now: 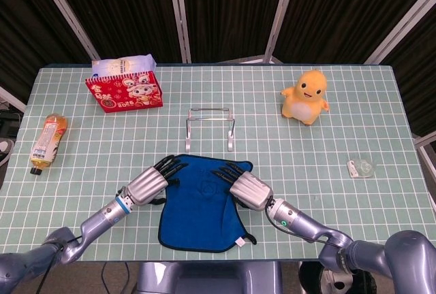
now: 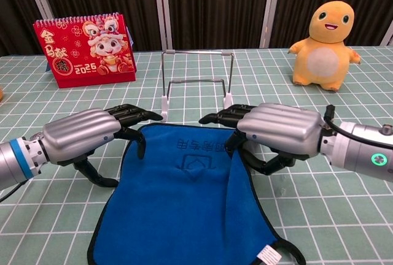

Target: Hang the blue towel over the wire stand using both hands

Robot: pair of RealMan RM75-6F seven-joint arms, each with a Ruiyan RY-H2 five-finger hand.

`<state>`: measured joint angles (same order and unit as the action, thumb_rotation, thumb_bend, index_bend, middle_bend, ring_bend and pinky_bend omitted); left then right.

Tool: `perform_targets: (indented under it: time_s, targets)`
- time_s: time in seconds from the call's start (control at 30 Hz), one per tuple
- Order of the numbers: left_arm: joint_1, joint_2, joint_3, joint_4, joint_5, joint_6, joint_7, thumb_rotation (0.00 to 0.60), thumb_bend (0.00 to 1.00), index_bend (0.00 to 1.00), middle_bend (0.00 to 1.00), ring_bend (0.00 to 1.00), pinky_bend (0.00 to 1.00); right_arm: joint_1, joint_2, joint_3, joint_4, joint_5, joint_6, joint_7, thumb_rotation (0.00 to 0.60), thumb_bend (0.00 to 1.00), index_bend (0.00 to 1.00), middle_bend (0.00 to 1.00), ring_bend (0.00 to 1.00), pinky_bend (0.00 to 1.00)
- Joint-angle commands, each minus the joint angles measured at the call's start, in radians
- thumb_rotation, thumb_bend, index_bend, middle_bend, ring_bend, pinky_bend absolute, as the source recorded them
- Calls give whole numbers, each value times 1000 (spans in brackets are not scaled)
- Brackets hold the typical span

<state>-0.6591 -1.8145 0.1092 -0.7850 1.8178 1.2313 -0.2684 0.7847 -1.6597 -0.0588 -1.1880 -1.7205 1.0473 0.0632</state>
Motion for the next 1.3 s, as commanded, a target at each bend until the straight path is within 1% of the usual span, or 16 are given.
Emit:
perform_targets:
  time_s: [0.03, 0.1, 0.17, 0.23, 0.3, 0.47, 0.63, 0.9, 1.0, 1.07, 1.17, 1.3]
  targets:
    - [-2, 0, 3, -5, -4, -4, 3, 600, 79, 429, 0, 0, 0, -1, 1, 0, -1, 1, 1, 0, 600, 626, 643, 0, 0, 0]
    - [-3, 1, 4, -8, -6, -3, 8, 600, 83, 429, 0, 0, 0, -1, 2, 0, -2, 0, 2, 0, 600, 626, 643, 0, 0, 0]
    - [-5, 2, 4, -12, -9, -2, 10, 600, 118, 430, 0, 0, 0, -2, 2, -1, 0, 0, 2, 1, 600, 627, 644, 0, 0, 0]
    - [-7, 4, 5, -15, -11, -1, 10, 600, 178, 430, 0, 0, 0, -3, 2, -2, 1, 0, 2, 1, 600, 627, 644, 0, 0, 0]
    - [-9, 7, 6, -20, -13, 1, 6, 600, 203, 430, 0, 0, 0, -4, 2, -4, 2, -2, 2, 1, 600, 626, 644, 0, 0, 0]
    - [-13, 12, 14, -21, -12, 2, 14, 600, 215, 439, 0, 0, 0, -6, 2, -5, 4, -4, 7, 3, 600, 627, 645, 0, 0, 0]
    - [-16, 8, 14, -24, -19, -3, 13, 600, 249, 439, 0, 0, 0, -8, 5, -6, 3, -5, 11, 5, 600, 626, 645, 0, 0, 0]
    - [-21, -5, 20, -25, -21, -5, 11, 600, 359, 442, 0, 0, 0, -10, 11, -8, 1, -8, 14, 6, 600, 627, 645, 0, 0, 0]
    - [-22, -7, 21, -25, -21, -4, 13, 600, 377, 444, 0, 0, 0, -11, 12, -9, 2, -10, 17, 7, 600, 627, 645, 0, 0, 0]
    - [-22, -8, 21, -25, -22, -4, 14, 600, 398, 454, 0, 0, 0, -12, 12, -9, 2, -10, 18, 9, 600, 627, 646, 0, 0, 0]
    - [-21, -12, 20, -25, -27, -3, 12, 600, 433, 494, 0, 0, 0, -13, 13, -10, 4, -12, 22, 14, 600, 627, 646, 0, 0, 0]
    - [-20, -17, 17, -27, -35, -8, 11, 600, 516, 557, 0, 0, 0, -16, 16, -12, 6, -15, 27, 18, 600, 626, 646, 0, 0, 0]
